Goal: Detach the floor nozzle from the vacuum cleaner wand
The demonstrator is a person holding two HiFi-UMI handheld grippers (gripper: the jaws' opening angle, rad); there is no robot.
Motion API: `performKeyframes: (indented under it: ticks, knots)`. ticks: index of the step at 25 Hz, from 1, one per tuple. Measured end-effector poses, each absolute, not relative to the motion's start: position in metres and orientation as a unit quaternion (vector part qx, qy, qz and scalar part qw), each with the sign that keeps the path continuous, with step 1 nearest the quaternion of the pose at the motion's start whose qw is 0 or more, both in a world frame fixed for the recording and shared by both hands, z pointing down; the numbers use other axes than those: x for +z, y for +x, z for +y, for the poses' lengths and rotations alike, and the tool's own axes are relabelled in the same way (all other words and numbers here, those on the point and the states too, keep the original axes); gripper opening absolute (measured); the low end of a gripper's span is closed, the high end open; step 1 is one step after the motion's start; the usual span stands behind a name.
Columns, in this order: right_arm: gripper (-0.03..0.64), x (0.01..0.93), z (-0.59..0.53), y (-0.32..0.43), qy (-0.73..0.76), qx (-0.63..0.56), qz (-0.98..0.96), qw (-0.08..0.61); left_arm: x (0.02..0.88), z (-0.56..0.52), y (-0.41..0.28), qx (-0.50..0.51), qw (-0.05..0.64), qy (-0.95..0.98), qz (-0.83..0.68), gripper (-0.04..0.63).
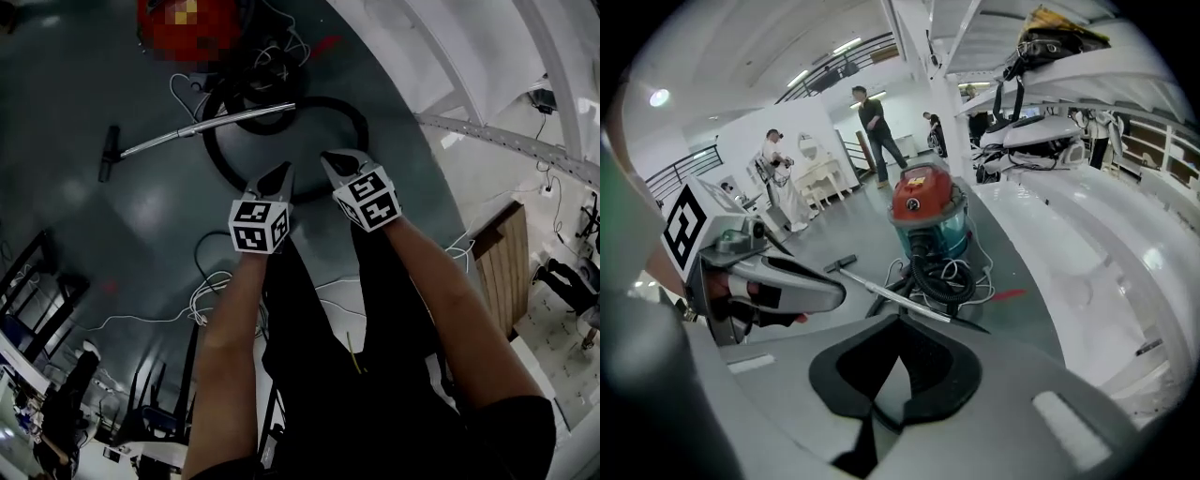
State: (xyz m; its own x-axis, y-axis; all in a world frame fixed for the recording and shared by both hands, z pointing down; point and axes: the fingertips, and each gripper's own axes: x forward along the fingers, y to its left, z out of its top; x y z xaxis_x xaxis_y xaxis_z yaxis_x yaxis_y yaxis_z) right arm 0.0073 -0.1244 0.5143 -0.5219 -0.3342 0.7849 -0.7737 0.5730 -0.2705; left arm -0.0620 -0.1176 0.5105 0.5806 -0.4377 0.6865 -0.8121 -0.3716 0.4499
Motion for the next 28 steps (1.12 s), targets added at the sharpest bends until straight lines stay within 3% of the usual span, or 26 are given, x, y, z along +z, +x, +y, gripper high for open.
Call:
performKeyframes:
  ticks: [11,28]
  knots:
    - [-0.002,0.586,-0.156,0.022,0.321,0.280,-0.836,0.347,0.581,-0.137,-0.040,0.252,0.397,0.790,-0.394,0.008]
    - [0.000,0.715,-0.188,0.027,0.249,0.203,-0.856,0.406,0.698,-0.169,-0.038,0.246,0.393,0.763,-0.450,0.006]
